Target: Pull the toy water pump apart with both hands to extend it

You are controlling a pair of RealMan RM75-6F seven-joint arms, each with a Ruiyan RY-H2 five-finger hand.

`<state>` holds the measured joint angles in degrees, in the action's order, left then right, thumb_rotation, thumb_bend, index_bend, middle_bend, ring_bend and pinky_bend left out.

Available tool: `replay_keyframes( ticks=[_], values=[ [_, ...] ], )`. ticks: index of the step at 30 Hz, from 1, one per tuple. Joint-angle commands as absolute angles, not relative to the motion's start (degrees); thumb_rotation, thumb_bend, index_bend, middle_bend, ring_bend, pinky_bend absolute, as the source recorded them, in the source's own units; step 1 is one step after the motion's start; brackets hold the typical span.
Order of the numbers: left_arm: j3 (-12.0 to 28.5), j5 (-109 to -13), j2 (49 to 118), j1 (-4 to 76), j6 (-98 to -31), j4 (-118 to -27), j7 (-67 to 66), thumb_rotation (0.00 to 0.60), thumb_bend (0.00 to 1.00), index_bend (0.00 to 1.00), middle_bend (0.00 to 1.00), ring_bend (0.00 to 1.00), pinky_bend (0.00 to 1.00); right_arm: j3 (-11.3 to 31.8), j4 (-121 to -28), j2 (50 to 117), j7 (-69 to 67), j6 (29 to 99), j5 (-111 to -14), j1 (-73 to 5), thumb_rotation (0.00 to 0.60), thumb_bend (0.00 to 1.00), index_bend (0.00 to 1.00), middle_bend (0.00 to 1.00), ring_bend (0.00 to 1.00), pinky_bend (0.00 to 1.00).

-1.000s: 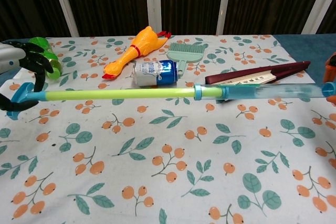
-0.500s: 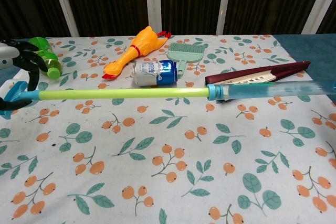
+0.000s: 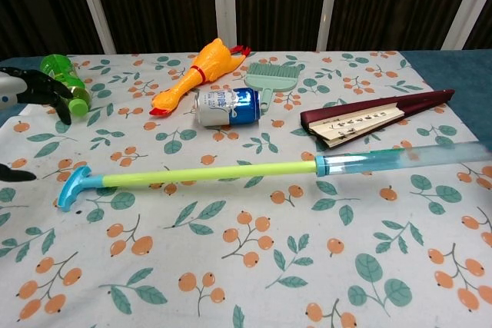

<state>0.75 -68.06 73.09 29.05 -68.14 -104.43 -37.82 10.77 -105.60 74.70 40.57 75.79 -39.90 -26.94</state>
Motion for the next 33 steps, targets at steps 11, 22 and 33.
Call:
replay_keyframes(
  ticks=[11,22,33],
  values=[
    [0.38,-70.41,70.73,26.07,-71.42,-106.4,-32.3,0.6,0.12,0.18,0.05,0.0,0.0,7.83,-108.8,71.58,37.05,76.57,-46.39,-25.05,0.6,0.31,0.0,0.0,0.0,0.0],
    [-6.36,-83.71,64.16,14.47,-85.34,-106.51,-17.66,0.6,0.12,0.06,0.0,0.0,0.0,-1.92,-110.23,61.97,17.33,83.16,-72.07,-13.67,0.6,0.3,0.0,0.0,0.0,0.0],
    [-11.13,-93.48,63.1,5.0,-97.33,-96.69,-7.3,0.6,0.12,0.0,0.0,0.0,0.0,-8.1,-96.01,61.16,3.93,96.56,-89.23,-3.36,0.6,0.3,0.0,0.0,0.0,0.0]
  ],
)
